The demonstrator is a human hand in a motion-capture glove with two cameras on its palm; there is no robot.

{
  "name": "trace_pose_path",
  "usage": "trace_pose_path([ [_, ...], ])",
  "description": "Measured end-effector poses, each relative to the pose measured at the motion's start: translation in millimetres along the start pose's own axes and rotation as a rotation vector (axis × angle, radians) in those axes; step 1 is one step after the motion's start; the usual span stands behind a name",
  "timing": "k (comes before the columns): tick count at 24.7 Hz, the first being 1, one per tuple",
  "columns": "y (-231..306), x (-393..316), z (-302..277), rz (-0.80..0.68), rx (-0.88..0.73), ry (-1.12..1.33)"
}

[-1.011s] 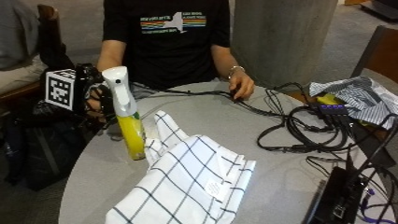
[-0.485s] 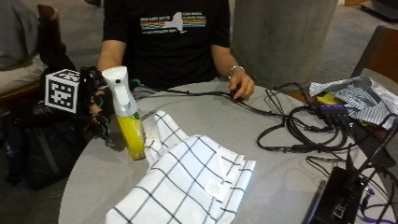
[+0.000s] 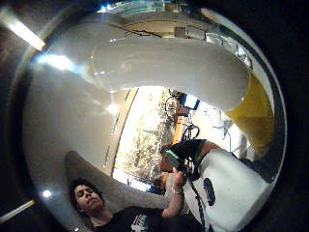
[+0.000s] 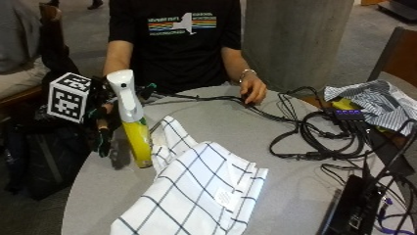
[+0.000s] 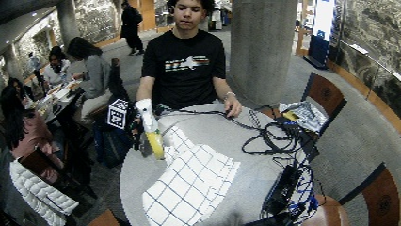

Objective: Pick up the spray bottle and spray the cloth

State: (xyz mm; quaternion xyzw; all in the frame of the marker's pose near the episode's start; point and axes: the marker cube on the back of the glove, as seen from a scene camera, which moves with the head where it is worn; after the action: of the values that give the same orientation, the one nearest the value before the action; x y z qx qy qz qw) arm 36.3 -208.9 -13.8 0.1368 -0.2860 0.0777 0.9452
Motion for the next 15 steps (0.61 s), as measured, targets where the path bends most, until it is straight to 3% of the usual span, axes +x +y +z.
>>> trace_pose_path([
  [3, -12, 7, -7, 0.056, 0.069, 0.011],
  [8, -21, 0, 15, 0.029, -0.022, 0.024],
  [15, -42, 10, 11, 0.094, 0.043, 0.039],
])
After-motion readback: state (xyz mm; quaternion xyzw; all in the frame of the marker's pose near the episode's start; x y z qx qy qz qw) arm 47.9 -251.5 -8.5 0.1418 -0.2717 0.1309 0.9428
